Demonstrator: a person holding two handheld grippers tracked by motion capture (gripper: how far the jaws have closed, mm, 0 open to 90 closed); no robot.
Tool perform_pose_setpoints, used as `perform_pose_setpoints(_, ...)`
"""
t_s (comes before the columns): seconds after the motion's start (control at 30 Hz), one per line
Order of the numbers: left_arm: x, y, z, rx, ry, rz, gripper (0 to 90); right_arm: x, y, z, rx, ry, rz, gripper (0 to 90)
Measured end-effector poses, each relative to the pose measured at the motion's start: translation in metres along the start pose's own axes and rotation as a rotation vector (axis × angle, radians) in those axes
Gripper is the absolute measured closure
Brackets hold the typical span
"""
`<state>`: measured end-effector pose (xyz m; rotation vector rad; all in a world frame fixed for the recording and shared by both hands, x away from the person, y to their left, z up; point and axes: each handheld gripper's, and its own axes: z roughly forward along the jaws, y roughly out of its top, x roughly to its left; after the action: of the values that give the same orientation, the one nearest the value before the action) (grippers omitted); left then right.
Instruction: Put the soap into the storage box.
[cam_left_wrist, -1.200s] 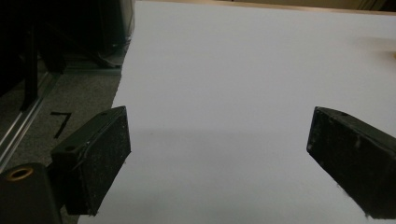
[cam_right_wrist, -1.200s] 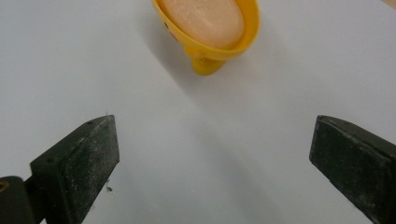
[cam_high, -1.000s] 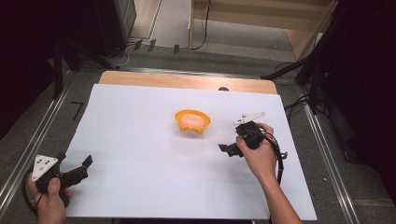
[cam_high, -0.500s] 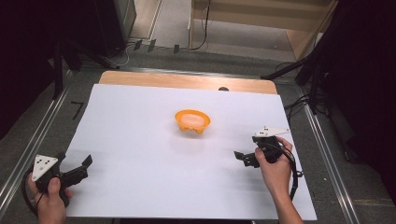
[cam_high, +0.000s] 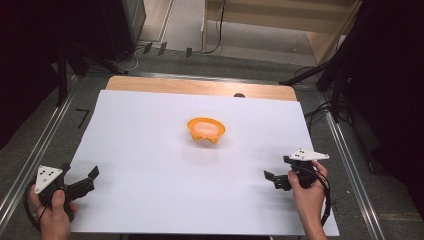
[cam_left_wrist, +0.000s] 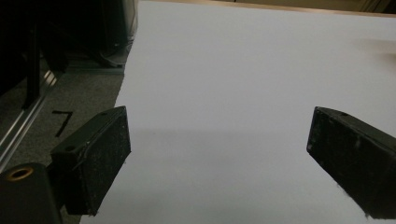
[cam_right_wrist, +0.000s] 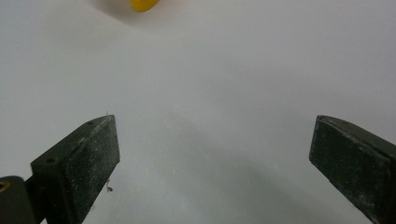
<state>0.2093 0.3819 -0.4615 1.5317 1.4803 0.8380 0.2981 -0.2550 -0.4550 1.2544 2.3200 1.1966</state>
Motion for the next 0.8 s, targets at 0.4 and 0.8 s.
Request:
perform_pose_setpoints(0.4,0.0,0.0,0.001,0.008,-0.003,0.007,6.9,-0.011,-0.037,-0.014,-0.023,-0.023,0.016,1.8)
perform_pose_setpoints(0.8,0.0,0.0,0.0,0.007,-0.01,0.007,6.9,-0.018,-0.075,-0.044,-0.089,-0.029,0.035,0.0)
